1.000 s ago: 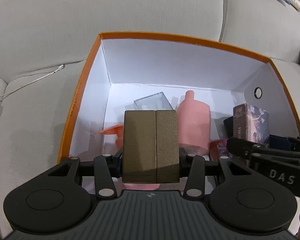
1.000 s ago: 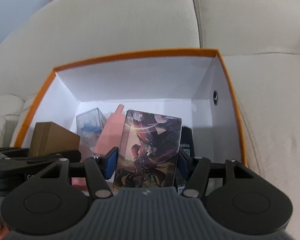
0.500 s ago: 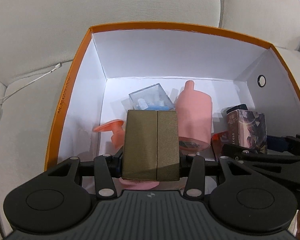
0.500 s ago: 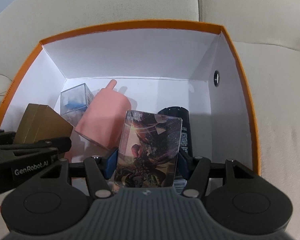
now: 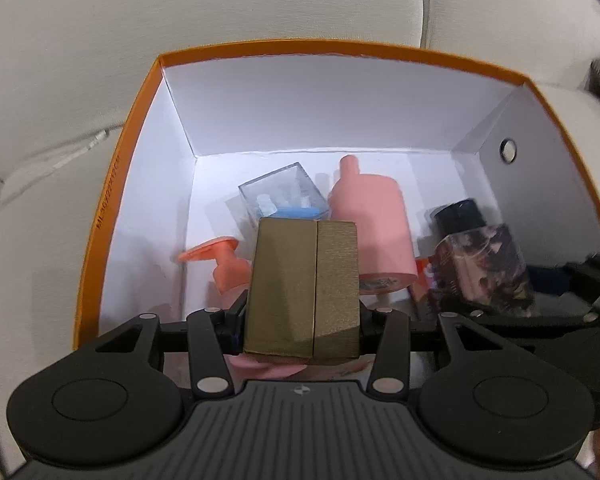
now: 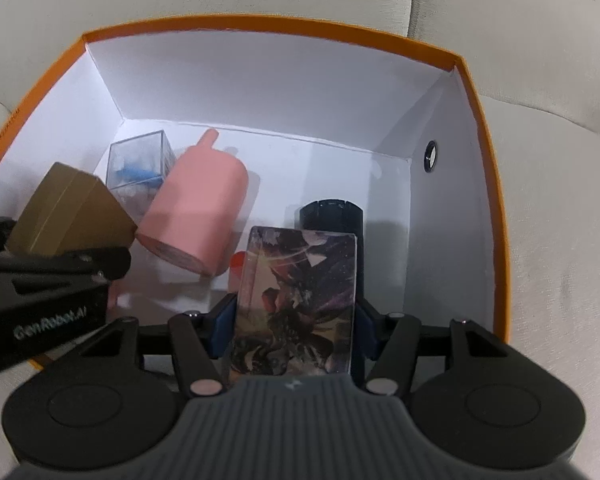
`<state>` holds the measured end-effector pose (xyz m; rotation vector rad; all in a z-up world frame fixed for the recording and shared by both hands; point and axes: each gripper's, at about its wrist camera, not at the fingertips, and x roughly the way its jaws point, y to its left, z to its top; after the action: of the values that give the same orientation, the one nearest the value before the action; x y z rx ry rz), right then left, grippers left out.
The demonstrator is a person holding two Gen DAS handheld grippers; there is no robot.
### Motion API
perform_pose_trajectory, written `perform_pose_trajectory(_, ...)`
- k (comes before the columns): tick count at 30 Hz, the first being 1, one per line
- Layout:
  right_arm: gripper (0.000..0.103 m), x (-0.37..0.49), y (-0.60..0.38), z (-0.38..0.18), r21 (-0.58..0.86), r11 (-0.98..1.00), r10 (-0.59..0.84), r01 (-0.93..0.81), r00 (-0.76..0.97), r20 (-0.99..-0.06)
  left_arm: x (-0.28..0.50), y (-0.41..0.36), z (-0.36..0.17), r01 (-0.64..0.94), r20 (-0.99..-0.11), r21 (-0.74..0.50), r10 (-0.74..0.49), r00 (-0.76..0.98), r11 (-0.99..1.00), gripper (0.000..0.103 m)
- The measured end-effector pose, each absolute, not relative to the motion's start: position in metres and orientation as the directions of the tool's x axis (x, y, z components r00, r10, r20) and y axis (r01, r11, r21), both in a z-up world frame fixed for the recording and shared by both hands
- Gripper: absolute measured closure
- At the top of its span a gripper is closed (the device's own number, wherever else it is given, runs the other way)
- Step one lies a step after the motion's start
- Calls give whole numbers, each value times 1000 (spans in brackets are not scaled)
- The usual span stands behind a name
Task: Organize rigid objects
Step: 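Lower the brown box and card box into the orange box with both tools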
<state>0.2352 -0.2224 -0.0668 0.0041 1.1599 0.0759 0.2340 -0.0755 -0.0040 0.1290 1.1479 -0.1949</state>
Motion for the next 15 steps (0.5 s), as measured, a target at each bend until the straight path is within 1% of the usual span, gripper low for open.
perform_pose_trajectory(2,42,234,-224,-67,43,997,63,-57,398,-915,235,-73,-3,207,-914,-24,-105,392,978,51)
perform_pose_trajectory(6,42,234,-226,-69,40,998,59,-55,402,-914,233,-81,-6,228,-912,49,-50,408,972,48)
perform_pose_trajectory(15,42,226,-226,-58,25,998,48,-62,409,-911,232,-87,-10,238,-906,95,-15,422,967,47)
